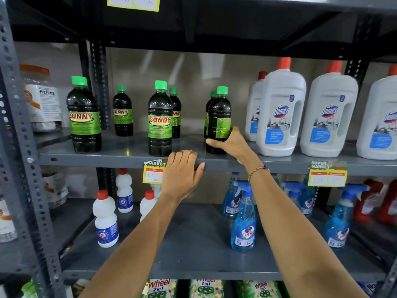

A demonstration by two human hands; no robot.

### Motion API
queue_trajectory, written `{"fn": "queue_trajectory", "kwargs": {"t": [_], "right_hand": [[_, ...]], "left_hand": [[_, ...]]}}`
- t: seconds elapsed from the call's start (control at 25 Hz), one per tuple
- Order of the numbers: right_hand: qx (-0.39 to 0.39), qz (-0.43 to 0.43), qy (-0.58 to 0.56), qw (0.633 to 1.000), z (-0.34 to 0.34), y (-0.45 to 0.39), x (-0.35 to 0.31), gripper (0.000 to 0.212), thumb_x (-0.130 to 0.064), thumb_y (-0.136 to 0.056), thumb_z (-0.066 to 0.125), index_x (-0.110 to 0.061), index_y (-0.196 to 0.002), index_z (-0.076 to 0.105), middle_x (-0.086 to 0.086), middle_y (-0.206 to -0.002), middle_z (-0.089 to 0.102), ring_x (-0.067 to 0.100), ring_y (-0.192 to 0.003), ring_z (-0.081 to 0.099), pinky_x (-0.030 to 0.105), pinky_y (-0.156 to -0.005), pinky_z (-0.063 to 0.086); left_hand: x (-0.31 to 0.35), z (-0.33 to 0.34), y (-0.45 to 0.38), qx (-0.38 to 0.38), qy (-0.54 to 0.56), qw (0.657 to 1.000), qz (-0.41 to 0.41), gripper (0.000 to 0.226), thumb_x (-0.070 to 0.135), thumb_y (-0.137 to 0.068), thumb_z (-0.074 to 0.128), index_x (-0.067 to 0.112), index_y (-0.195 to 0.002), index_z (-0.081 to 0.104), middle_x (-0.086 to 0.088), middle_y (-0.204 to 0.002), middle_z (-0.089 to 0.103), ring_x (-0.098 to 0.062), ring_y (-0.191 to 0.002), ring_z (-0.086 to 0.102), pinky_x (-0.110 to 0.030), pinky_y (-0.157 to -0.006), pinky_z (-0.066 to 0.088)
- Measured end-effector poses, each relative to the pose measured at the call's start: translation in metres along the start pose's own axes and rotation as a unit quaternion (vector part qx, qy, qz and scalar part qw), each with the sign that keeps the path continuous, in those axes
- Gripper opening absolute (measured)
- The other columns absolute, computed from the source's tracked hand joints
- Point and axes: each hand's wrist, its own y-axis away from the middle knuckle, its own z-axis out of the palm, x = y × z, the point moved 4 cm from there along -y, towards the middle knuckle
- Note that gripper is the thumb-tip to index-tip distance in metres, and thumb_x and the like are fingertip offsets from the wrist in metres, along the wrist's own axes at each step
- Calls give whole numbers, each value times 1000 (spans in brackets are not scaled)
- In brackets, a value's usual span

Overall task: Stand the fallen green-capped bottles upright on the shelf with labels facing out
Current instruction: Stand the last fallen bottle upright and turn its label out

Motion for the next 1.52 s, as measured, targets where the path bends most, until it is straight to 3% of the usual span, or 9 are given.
{"fn": "queue_trajectory", "kwargs": {"t": [0.12,0.28,0.44,0.72,0.84,1.0,1.16,1.28,1.52], "right_hand": [[-17,30,-19,999,-1,1,-1,51,-17,-67,85,-11,-109,57,1,-102,66,16,-99,64,21,-79,49],[-1,-14,27,1000,1,3,-4,70,-51,-51,89,-18,-108,63,2,-107,68,15,-101,63,31,-87,54],[-37,26,-14,999,-2,4,-2,50,-2,-72,78,-3,-117,58,7,-104,67,20,-98,63,18,-76,50],[-65,24,-29,997,2,7,-7,64,-10,-68,83,-7,-125,54,11,-116,68,20,-104,63,27,-88,51],[-48,-1,-12,999,3,7,-8,88,-39,-51,92,-11,-125,53,4,-114,68,15,-105,65,33,-93,54],[-74,24,-43,996,0,8,-9,60,-13,-69,84,-8,-121,54,6,-113,67,14,-100,63,27,-90,51],[-55,11,-36,998,1,9,-4,77,-34,-55,92,-13,-120,57,1,-108,70,14,-102,66,25,-84,54],[-66,14,-46,997,-1,12,-5,40,-16,-70,85,-23,-100,59,-7,-94,66,4,-88,62,10,-68,48],[-90,-6,-57,994,0,16,-11,45,-14,-75,81,-12,-115,61,2,-106,68,5,-93,62,20,-85,51]], "left_hand": [[-1,1,0,-10,7,1000,-4,42,42,-96,36,9,-106,60,-7,-104,64,-27,-90,56,-34,-86,34],[-1,0,0,-15,7,1000,-3,42,42,-96,36,9,-106,60,-8,-104,63,-27,-89,56,-35,-85,34],[-1,2,0,-18,9,1000,-5,42,42,-96,35,9,-107,60,-7,-105,63,-27,-91,56,-35,-87,35],[-1,2,0,-18,7,1000,-7,43,43,-96,34,10,-107,60,-7,-104,63,-26,-90,55,-34,-86,35],[-1,4,0,-14,6,1000,-5,43,42,-96,35,10,-107,60,-7,-104,63,-26,-91,56,-34,-86,34],[-1,2,0,-2,7,1000,-5,40,41,-95,38,10,-105,60,-7,-104,64,-27,-89,56,-34,-86,34],[-1,4,1,-2,15,1000,-8,42,43,-95,36,10,-106,60,-6,-105,64,-26,-91,57,-34,-87,35],[-1,4,1,-1,19,1000,-4,41,43,-95,36,11,-107,60,-6,-105,64,-25,-92,57,-33,-87,34],[0,1,1,9,21,1000,-8,42,44,-96,35,11,-103,61,-5,-100,64,-25,-89,56,-34,-85,35]]}}
